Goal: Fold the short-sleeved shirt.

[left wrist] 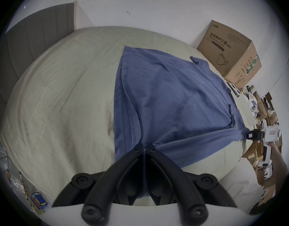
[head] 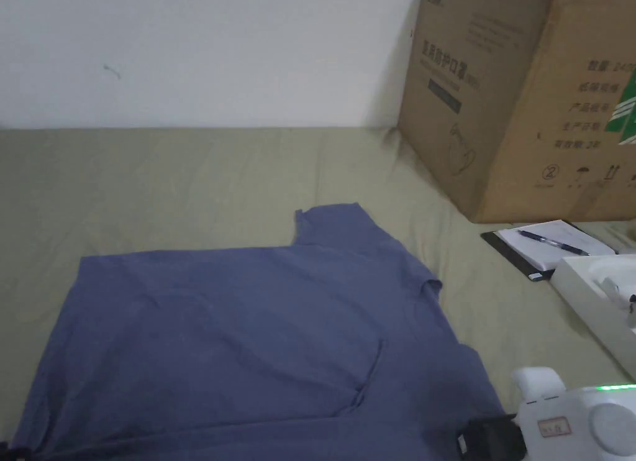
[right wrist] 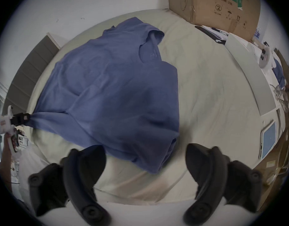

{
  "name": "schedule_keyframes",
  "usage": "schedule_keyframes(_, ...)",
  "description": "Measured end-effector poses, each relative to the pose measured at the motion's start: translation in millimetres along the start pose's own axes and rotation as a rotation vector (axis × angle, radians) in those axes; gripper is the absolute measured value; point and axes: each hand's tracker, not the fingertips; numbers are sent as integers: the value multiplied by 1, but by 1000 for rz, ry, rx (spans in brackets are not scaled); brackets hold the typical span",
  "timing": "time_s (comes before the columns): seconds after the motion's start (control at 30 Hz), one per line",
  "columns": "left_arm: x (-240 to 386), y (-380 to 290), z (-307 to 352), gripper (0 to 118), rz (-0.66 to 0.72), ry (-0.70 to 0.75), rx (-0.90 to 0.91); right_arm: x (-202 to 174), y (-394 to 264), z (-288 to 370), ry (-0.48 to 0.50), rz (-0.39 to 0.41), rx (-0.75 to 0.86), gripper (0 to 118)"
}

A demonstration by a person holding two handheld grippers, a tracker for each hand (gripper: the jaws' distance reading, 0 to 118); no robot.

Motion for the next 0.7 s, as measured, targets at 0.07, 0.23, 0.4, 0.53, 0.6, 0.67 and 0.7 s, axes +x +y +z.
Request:
schedule_keyframes(0.07,1,-1,-2,1,-7,4,-9,-1,3,-9,-27,12,-7,74)
schedule_keyframes(0.23,2,-4,-3,1,-11,12,-19,-8,-2,1,-32,94,12,28)
schedule_keyframes(0.4,3,-14,9,1,-22,12,20,-15,-7,32,-31,173,104,10)
schedule_keyframes(0.53,2,-23,25,1,-9,10,96,-12,-8,52,27,99,163,10)
schedule_keyframes(0.6,1,-26,35,1,6,20,133,-13,-9,62,38,91,179,10)
schedule_keyframes(0.67,1,-26,43,1,34,17,151,-20,-8,70,36,96,204,10)
schedule_keyframes(0.7,2,-25,47,1,42,13,169,-25,-7,74,36,98,213,10)
